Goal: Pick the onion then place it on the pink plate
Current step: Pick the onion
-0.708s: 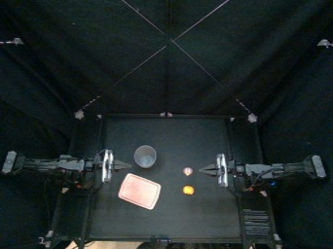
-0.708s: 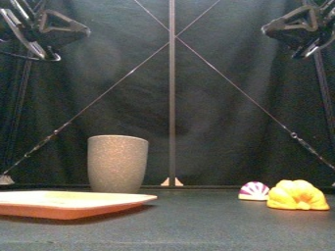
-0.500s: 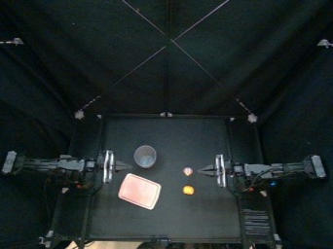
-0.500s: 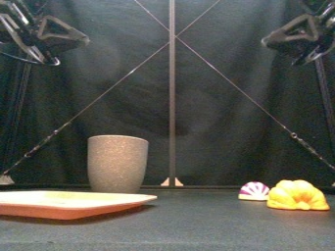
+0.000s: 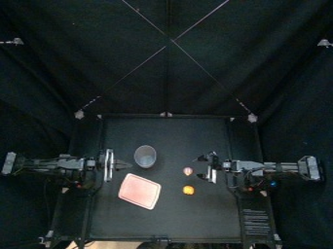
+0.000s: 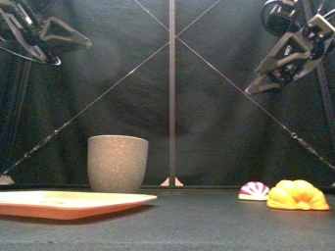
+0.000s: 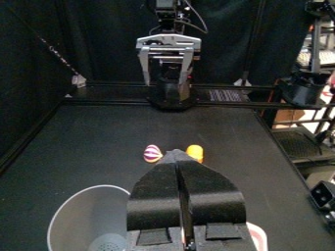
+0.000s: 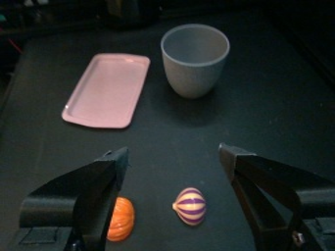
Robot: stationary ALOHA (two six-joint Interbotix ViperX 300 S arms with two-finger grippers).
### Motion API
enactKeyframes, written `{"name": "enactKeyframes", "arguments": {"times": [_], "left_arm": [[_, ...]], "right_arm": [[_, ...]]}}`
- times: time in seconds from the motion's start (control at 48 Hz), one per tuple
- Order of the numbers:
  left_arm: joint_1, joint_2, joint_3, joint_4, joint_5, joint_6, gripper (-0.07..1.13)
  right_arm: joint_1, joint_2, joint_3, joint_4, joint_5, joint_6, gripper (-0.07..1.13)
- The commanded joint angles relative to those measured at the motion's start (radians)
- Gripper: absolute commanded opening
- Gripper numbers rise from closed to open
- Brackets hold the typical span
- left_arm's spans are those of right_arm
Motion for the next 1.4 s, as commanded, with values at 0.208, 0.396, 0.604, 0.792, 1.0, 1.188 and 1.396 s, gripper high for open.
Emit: {"name": "enactKeyframes", "arguments": {"times": [0.208,0.396,0.604,0.792,1.0,1.188,1.396], "left_arm": [[0.023,0.005,-0.018,0.000,-0.003,0.000,0.08],[0.029,0.005,-0.011,0.000,-0.003,0.002,0.08],[0.035,0.005,0.006,0.000,-0.003,-0.002,0.08],[0.037,0.005,0.012,0.000,0.008,0.000,0.08],[0.040,0.005,0.020,0.000,0.009,0.000,0.08],[0.043,0.005,0.029,0.000,0.009,-0.002,0.08],[0.043,0.005,0.031,0.000,0.009,-0.002,0.08]], "right_arm": [[-0.037,0.222,-0.043,0.009,0.121,-0.003,1.05],[-0.054,0.347,-0.098,-0.011,0.172,-0.005,1.05],[-0.069,0.453,-0.138,-0.026,0.172,-0.006,1.05],[-0.077,0.540,-0.163,-0.028,0.167,-0.006,1.05],[-0.078,0.618,-0.176,-0.028,0.147,-0.006,1.05],[-0.087,0.646,-0.183,-0.021,0.112,-0.003,1.03],[-0.089,0.663,-0.181,-0.021,0.112,-0.003,1.02]]}}
